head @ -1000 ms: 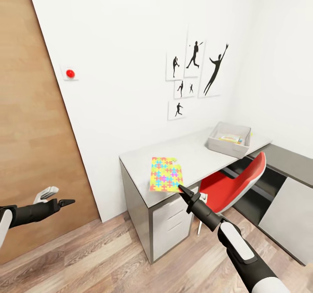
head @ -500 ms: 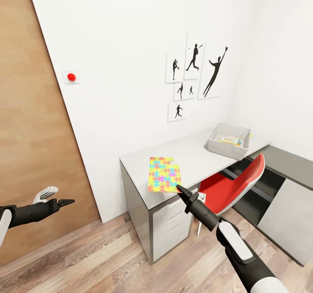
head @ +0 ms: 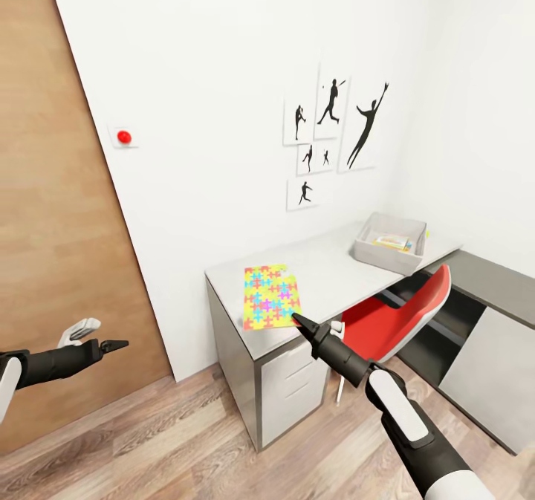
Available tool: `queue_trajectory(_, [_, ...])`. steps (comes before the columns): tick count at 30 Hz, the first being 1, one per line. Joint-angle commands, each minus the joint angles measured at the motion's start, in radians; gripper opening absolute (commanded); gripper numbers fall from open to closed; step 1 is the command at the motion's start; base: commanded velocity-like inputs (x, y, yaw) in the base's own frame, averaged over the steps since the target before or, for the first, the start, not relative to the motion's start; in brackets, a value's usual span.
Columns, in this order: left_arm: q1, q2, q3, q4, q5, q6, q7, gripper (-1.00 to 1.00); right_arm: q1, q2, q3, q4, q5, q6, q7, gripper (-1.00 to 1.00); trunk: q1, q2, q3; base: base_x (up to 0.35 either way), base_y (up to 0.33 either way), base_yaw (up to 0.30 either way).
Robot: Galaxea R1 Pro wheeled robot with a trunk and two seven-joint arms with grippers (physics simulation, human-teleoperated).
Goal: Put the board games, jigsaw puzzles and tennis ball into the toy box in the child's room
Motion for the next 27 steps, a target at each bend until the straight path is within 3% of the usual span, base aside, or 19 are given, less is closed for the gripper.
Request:
queue_trajectory(1, [-0.001,0.0,0.001,0.0,0.0,0.005,-0.003,1.0,-0.001,0.0,0.001,-0.001,-0.005,0.004,-0.003,-1.0,-0.004,0.006,0.002,0.0,0.0,0.0])
queue_trajectory(10, [-0.001,-0.003,0.0,0.0,-0.001,0.005,-0.003,1.0,-0.001,-0.004,0.0,-0.006,-0.009,0.016,-0.108,-1.0,-0.038,0.069,0.03,0.0,0.0,0.0])
queue_trajectory(27, [-0.001,0.0,0.001,0.0,0.0,0.005,-0.003,1.0,-0.001,-0.002,0.001,-0.004,-0.007,0.003,-0.107,-1.0,-0.103,0.188,0.083,0.0,0.0,0.0])
